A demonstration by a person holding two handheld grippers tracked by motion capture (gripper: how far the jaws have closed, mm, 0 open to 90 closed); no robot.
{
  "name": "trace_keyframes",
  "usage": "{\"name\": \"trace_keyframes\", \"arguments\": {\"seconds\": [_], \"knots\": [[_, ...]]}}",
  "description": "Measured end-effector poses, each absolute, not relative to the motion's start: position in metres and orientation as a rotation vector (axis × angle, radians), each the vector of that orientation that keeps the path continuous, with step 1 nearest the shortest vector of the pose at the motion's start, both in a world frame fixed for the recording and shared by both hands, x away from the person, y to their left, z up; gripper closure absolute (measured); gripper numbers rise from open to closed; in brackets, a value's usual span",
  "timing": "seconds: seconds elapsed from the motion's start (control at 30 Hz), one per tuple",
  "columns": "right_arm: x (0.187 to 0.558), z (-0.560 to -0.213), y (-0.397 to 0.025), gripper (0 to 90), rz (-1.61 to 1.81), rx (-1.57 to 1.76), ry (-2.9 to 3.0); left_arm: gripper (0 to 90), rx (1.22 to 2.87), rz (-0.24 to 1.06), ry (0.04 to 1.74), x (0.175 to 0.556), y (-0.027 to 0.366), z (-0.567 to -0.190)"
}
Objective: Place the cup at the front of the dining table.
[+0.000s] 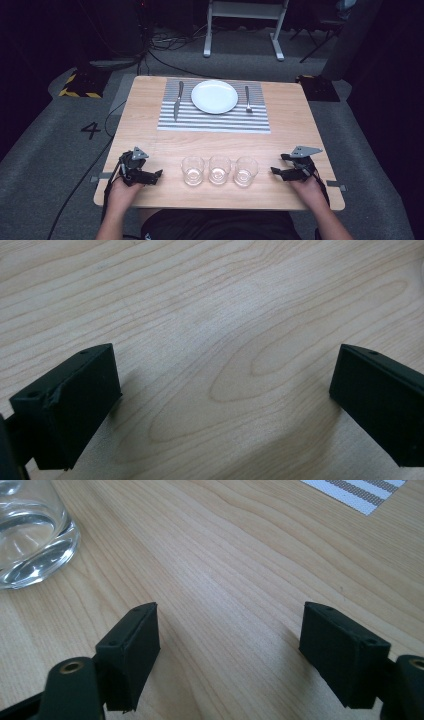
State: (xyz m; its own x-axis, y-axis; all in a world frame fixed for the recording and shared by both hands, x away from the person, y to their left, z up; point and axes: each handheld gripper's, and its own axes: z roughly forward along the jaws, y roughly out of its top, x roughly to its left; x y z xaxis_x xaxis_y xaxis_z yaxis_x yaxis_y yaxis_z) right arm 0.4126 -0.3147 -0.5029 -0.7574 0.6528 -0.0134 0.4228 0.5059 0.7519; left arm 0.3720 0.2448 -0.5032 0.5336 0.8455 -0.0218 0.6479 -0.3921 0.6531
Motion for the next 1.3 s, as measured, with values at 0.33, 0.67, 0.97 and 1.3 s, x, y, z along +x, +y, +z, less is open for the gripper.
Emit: {"name": "trace_keyframes", "arguments": {"seconds": [0.33, 0.67, 0.97, 1.3], "knots": [[0.413, -0.503, -0.315, 24.2, 1.106, 0.912, 2.452, 0.2, 2.169, 0.413, 1.199, 0.373, 0.245, -0.503], [0.412, -0.503, -0.314, 24.2, 1.103, 0.921, 2.444, 0.3, 2.169, 0.411, 1.198, 0.373, 0.246, -0.503], [0.412, -0.503, -0.314, 24.2, 1.104, 0.918, 2.443, 7.9, 2.047, 0.455, 1.217, 0.371, 0.254, -0.488], [0.412, -0.503, -0.314, 24.2, 1.101, 0.912, 2.441, 10.3, 1.962, 0.457, 1.133, 0.362, 0.253, -0.464]]}}
